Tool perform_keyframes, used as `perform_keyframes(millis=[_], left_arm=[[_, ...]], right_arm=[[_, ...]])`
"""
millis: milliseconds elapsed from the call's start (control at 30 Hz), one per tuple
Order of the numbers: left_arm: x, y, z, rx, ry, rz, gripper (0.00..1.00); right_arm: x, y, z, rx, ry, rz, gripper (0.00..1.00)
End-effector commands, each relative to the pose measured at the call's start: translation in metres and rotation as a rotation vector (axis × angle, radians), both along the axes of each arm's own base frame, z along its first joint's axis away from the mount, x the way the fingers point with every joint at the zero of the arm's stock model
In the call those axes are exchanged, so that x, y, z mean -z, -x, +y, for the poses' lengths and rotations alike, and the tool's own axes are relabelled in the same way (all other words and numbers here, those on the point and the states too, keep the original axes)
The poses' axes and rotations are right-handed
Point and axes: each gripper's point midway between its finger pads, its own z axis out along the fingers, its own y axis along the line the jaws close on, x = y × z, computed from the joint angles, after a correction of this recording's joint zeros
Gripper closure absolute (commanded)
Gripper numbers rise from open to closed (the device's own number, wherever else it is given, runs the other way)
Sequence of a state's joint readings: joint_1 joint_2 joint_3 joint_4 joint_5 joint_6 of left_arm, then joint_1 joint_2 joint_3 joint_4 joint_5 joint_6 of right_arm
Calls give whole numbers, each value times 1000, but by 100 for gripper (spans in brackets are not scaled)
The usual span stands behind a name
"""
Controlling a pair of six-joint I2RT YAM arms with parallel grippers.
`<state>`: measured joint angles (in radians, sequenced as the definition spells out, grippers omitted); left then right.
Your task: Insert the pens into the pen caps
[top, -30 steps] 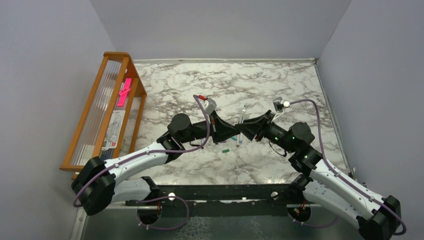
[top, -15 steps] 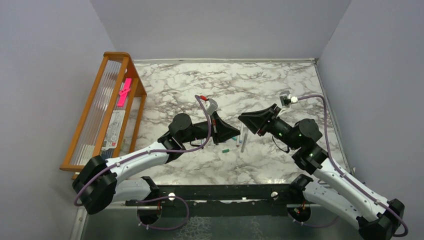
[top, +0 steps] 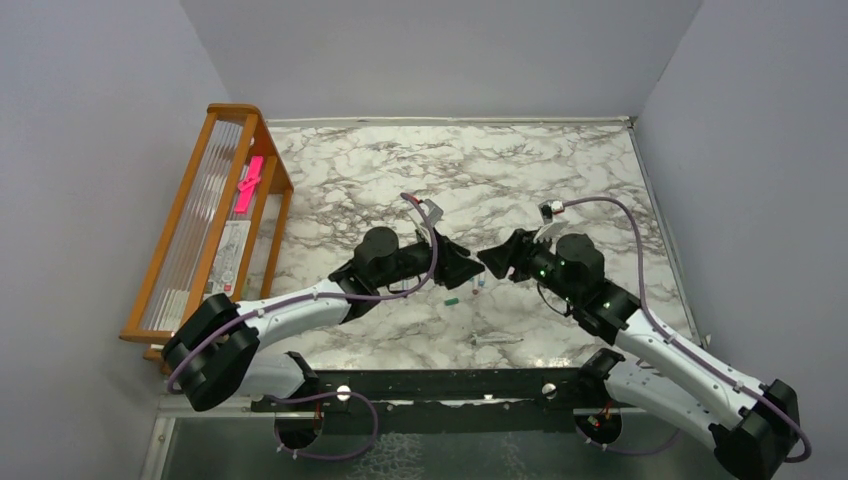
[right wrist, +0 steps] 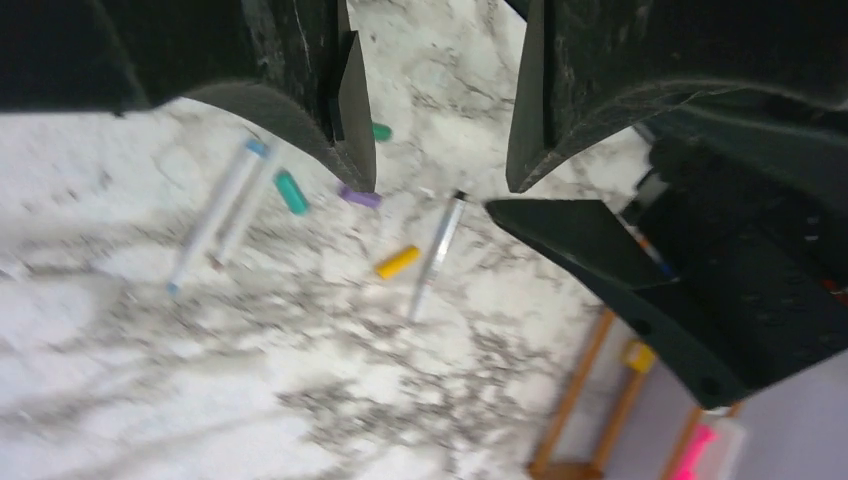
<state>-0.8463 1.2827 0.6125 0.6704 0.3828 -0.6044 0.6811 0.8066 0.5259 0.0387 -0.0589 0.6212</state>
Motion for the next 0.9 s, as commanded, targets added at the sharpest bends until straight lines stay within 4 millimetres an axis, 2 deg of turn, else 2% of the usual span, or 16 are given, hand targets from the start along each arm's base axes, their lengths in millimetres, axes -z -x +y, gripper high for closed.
perform_keyframes(millis=[0, 67, 167, 267, 333, 433, 533, 600, 700, 867], left_arm=[[-9, -20, 1, -81, -16, -97, 32], [-6, -15, -2, -19, -59, -182, 29], [10, 0, -5, 103, -137, -285, 29], [37, 14, -6, 166, -266, -325, 31], [63, 23, -8, 173, -406, -355, 29], [103, 40, -10, 226, -620, -388, 28], [130, 53, -11, 280, -751, -414, 28], [138, 54, -12, 289, -785, -415, 28], [146, 56, -17, 305, -836, -433, 27], [168, 63, -28, 332, -955, -475, 26]], right_arm=[[35, 3, -53, 278, 143, 242, 44], [48, 19, -65, 310, 171, 339, 38], [61, 40, -77, 331, 176, 427, 37], [66, 50, -109, 492, 159, 479, 38], [54, 52, -127, 581, 111, 456, 39], [18, 49, -141, 636, 26, 365, 41], [-12, 45, -155, 693, 27, 300, 42], [-31, 44, -165, 729, 42, 275, 42], [-49, 44, -170, 732, 47, 226, 43], [-58, 48, -169, 688, 5, 169, 44]])
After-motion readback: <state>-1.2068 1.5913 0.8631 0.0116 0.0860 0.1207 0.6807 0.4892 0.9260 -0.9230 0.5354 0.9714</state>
